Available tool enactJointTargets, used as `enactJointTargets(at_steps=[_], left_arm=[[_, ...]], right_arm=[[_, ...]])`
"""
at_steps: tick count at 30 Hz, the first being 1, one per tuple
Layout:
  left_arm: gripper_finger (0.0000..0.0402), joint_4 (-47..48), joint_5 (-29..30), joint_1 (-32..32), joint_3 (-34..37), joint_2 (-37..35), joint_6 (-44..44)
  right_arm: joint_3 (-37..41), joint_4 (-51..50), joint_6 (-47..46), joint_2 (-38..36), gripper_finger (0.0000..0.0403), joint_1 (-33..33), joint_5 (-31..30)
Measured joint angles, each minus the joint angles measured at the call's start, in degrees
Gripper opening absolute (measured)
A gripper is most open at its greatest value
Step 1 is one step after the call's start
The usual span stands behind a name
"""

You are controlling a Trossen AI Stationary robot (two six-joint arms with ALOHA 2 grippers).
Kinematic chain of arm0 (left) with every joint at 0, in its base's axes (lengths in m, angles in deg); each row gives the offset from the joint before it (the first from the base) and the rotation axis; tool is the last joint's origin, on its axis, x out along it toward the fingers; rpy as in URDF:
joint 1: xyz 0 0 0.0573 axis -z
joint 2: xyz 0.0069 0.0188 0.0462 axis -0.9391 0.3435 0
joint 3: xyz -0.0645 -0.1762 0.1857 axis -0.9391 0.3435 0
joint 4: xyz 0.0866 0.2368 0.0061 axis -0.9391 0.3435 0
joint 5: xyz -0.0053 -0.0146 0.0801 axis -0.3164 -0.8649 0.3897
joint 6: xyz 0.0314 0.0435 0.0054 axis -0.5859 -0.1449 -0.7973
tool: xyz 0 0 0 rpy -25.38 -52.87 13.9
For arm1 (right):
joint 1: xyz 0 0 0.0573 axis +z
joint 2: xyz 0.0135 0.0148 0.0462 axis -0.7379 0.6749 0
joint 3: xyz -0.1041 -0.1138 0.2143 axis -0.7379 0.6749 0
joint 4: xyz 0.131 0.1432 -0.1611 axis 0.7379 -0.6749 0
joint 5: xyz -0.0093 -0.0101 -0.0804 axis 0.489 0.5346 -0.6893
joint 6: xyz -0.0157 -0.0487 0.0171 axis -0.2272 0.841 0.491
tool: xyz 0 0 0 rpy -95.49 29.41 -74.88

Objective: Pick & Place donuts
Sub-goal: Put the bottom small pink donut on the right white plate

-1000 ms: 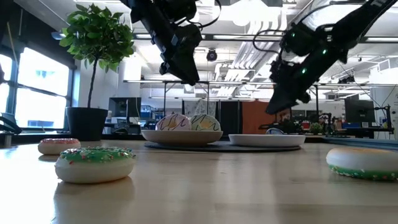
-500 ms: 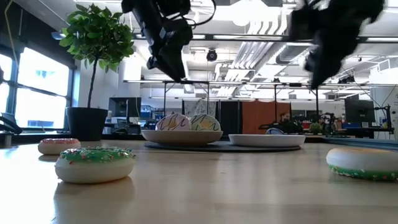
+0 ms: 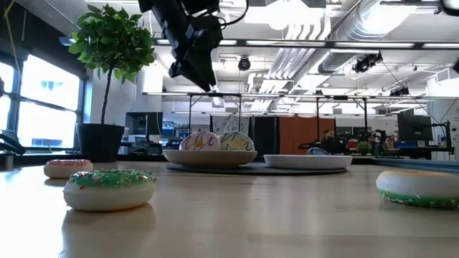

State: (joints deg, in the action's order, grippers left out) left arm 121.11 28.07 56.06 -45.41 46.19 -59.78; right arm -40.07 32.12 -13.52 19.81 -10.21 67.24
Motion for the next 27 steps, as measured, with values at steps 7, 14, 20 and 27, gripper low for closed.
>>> enactJointTargets(at_steps=[7, 14, 20, 27], left_arm=[[0.0135, -3.0, 0.0, 0.0, 0.0, 0.0, 1.6], [0.0135, -3.0, -1.3, 0.0, 0.0, 0.0, 1.7], [0.0135, -3.0, -1.4, 0.0, 0.0, 0.0, 1.7], [0.0135, -3.0, -1.6, 0.0, 0.0, 0.0, 1.7]], right_arm=[[2.7, 7.1, -8.6, 0.5, 0.0129, 5.7, -1.4], [6.5, 17.2, -14.9, 1.4, 0.0129, 9.9, -2.7], [7.1, 17.2, -16.2, 4.3, 0.0129, 12.6, -3.9], [7.0, 18.7, -16.1, 6.9, 0.0126, 13.0, -7.7]])
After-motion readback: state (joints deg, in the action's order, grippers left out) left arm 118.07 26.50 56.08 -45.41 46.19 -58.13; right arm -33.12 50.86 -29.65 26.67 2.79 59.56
